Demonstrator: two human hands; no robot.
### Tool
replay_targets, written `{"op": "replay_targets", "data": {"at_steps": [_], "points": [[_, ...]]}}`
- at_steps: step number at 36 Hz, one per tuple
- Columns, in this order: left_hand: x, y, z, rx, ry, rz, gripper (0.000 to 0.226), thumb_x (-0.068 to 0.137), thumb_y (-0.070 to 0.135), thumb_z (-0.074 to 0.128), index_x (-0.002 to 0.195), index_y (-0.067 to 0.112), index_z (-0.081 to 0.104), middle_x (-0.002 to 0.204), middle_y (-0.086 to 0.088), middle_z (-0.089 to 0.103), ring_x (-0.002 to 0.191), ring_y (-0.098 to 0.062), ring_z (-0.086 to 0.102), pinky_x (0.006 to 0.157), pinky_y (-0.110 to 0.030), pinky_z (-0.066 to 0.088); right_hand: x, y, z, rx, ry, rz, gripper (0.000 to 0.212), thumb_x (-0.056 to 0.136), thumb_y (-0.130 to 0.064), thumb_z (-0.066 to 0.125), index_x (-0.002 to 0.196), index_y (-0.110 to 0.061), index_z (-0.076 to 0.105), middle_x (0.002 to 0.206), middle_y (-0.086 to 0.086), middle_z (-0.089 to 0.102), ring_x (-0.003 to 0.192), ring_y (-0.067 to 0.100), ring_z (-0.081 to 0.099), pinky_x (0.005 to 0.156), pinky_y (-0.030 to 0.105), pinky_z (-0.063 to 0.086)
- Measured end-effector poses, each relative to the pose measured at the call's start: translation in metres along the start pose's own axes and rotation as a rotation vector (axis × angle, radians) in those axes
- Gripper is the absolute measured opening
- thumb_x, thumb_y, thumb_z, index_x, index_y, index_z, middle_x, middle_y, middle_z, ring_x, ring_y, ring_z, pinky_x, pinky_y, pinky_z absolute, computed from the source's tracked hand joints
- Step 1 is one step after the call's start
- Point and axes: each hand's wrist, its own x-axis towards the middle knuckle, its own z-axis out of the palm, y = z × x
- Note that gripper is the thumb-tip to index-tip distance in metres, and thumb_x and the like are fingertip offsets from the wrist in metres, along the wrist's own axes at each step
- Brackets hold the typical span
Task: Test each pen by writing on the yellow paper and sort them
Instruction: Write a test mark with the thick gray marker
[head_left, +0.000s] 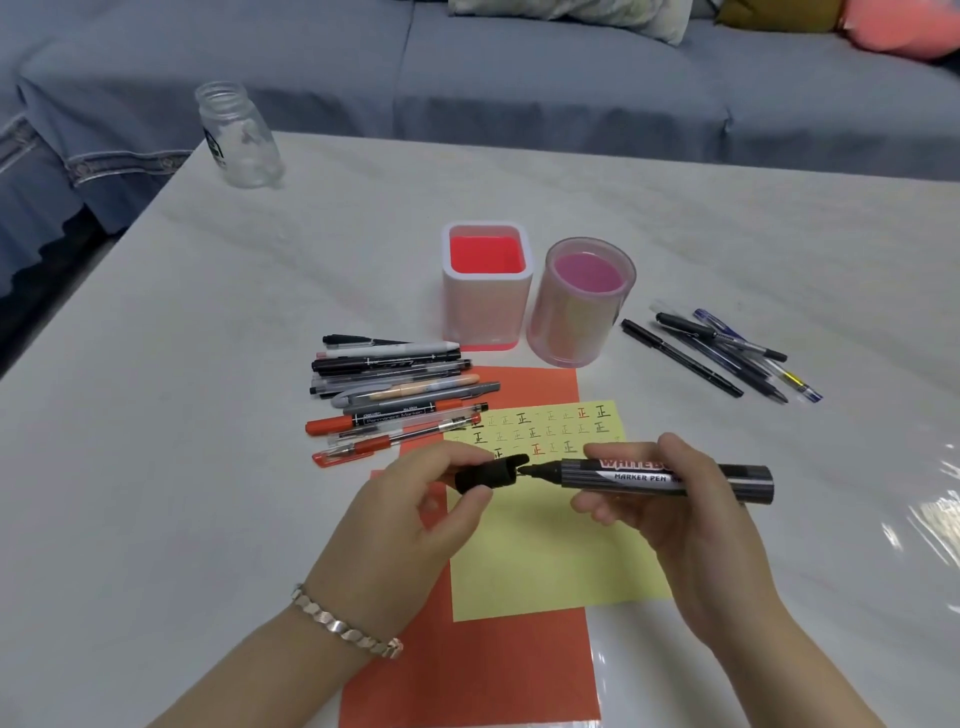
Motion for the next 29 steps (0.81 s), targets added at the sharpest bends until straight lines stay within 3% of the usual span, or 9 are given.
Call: {"op": "replay_targets", "data": {"at_steps": [2,4,7,12,17,20,25,27,29], "points": [[0.000,0.001,0.001,0.013,-0.010,0.016,0.032,0.083,0.019,0.062,0.085,0.050,0.055,0.084,0.016,0.061,0.071,-0.012,0.052,0.064,-0.019,0.045,0.000,0.001,-0.001,-0.039,-0.004,-0.007,0.035,0.078,-0.034,0.050,0.071,-0.012,0.077,0.063,0.022,0.067,0.055,0.021,0.058,0.056,0.021,0.050],[0.000,0.002,0.002,0.024,-0.019,0.032,0.024,0.085,0.027,0.060,0.086,0.050,0.054,0.084,0.017,0.062,0.073,-0.013,0.052,0.066,-0.021,0.045,-0.001,0.003,-0.002,-0.065,-0.014,-0.010,0.037,0.079,-0.031,0.046,0.073,-0.012,0.077,0.062,0.021,0.067,0.056,0.020,0.058,0.058,0.021,0.050],[-0.001,0.005,0.005,0.021,-0.085,0.074,0.018,0.079,0.034,0.050,0.088,0.050,0.052,0.091,0.027,0.058,0.078,-0.002,0.052,0.068,-0.012,0.042,0.000,0.005,-0.002,-0.103,-0.014,-0.011,0.040,0.076,-0.032,0.041,0.070,-0.012,0.075,0.055,0.015,0.063,0.053,0.019,0.054,0.057,0.021,0.047],[0.004,0.019,0.017,0.091,-0.303,0.140,0.018,0.096,0.027,0.038,0.088,0.043,0.034,0.081,0.018,0.043,0.074,0.011,0.042,0.063,-0.009,0.035,0.002,0.004,0.004,-0.094,0.054,-0.049,0.026,0.073,-0.024,0.039,0.055,-0.010,0.052,0.036,0.007,0.043,0.035,0.016,0.033,0.039,0.019,0.031],[0.016,0.032,0.024,0.019,-0.355,0.146,0.011,0.091,0.039,0.036,0.082,0.037,0.042,0.062,0.013,0.045,0.057,-0.001,0.043,0.051,-0.015,0.032,0.002,0.000,-0.003,-0.096,0.125,-0.141,0.028,0.073,-0.021,0.037,0.045,-0.020,0.043,0.032,0.002,0.038,0.035,0.017,0.027,0.040,0.022,0.024],[0.028,0.040,0.027,-0.157,-0.418,0.041,0.015,0.079,0.040,0.042,0.074,0.031,0.052,0.053,0.013,0.045,0.047,-0.003,0.038,0.047,-0.013,0.031,0.002,-0.003,-0.010,-0.050,0.100,-0.169,0.028,0.072,-0.020,0.035,0.046,-0.022,0.044,0.033,0.002,0.038,0.034,0.014,0.026,0.040,0.023,0.021],[0.047,0.041,0.029,-0.547,-0.746,-0.396,0.031,0.080,0.037,0.054,0.061,0.013,0.052,0.040,0.010,0.031,0.035,-0.003,0.024,0.036,-0.011,0.023,0.010,-0.004,-0.021,-0.143,0.007,-0.170,0.022,0.066,-0.036,0.046,0.050,-0.021,0.050,0.036,0.007,0.044,0.032,0.015,0.030,0.039,0.018,0.026],[0.048,0.035,0.033,-0.486,-0.708,-0.365,0.031,0.092,0.030,0.053,0.066,0.014,0.055,0.041,0.011,0.034,0.036,-0.003,0.027,0.038,-0.013,0.026,0.017,-0.002,-0.025,-0.164,-0.026,-0.125,0.021,0.068,-0.032,0.048,0.051,-0.020,0.052,0.037,0.006,0.046,0.033,0.014,0.032,0.039,0.019,0.027],[0.048,0.028,0.035,-0.309,-0.538,-0.232,0.026,0.093,0.022,0.049,0.069,0.023,0.059,0.047,0.012,0.042,0.042,-0.004,0.036,0.045,-0.016,0.033,0.025,0.001,-0.028,-0.208,-0.067,-0.082,0.026,0.078,-0.025,0.045,0.056,-0.016,0.056,0.040,0.002,0.050,0.036,0.013,0.035,0.042,0.020,0.029]]}}
